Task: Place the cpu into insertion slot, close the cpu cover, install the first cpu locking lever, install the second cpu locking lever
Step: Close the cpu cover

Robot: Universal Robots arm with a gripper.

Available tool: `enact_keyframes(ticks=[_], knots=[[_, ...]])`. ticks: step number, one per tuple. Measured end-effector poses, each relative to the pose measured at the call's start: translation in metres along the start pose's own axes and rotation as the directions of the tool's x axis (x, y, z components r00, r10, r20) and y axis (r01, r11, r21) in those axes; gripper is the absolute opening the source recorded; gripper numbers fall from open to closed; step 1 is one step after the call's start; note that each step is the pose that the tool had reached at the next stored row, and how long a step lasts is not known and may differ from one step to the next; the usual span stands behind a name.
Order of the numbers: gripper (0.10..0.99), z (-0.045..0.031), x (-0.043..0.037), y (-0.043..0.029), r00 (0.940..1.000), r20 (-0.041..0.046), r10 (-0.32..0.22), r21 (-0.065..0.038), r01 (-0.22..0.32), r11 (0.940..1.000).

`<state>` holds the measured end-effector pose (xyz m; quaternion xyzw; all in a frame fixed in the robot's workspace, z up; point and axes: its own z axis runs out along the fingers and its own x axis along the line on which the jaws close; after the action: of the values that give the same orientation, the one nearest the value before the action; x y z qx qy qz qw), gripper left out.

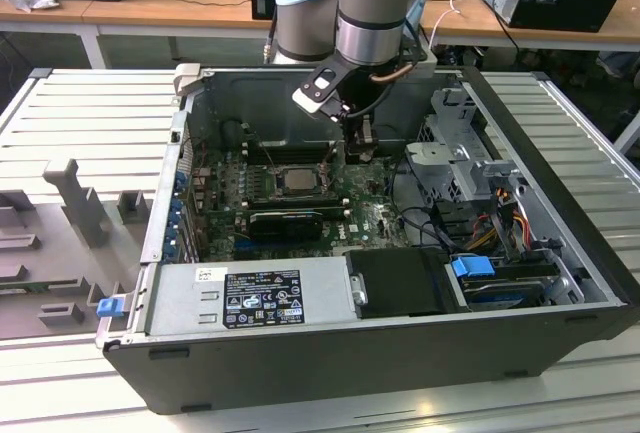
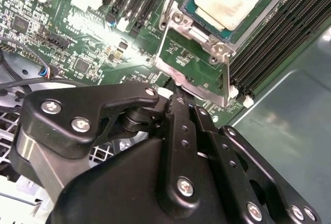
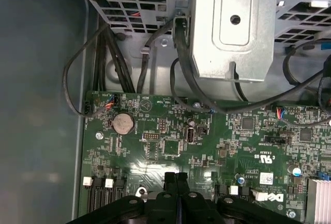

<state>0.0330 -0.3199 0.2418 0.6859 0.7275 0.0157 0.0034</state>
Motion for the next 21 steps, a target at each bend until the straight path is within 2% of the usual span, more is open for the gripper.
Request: enact_keyframes(ticks=[12, 21], knots=[[0.106, -0.0003, 0.0006, -0.0099, 1.0, -0.0001, 0.0, 0.0, 0.0, 1.0], [0.106, -0.0004, 0.0008, -0.0134, 1.0, 0.0, 0.0, 0.0, 0.0, 1.0]])
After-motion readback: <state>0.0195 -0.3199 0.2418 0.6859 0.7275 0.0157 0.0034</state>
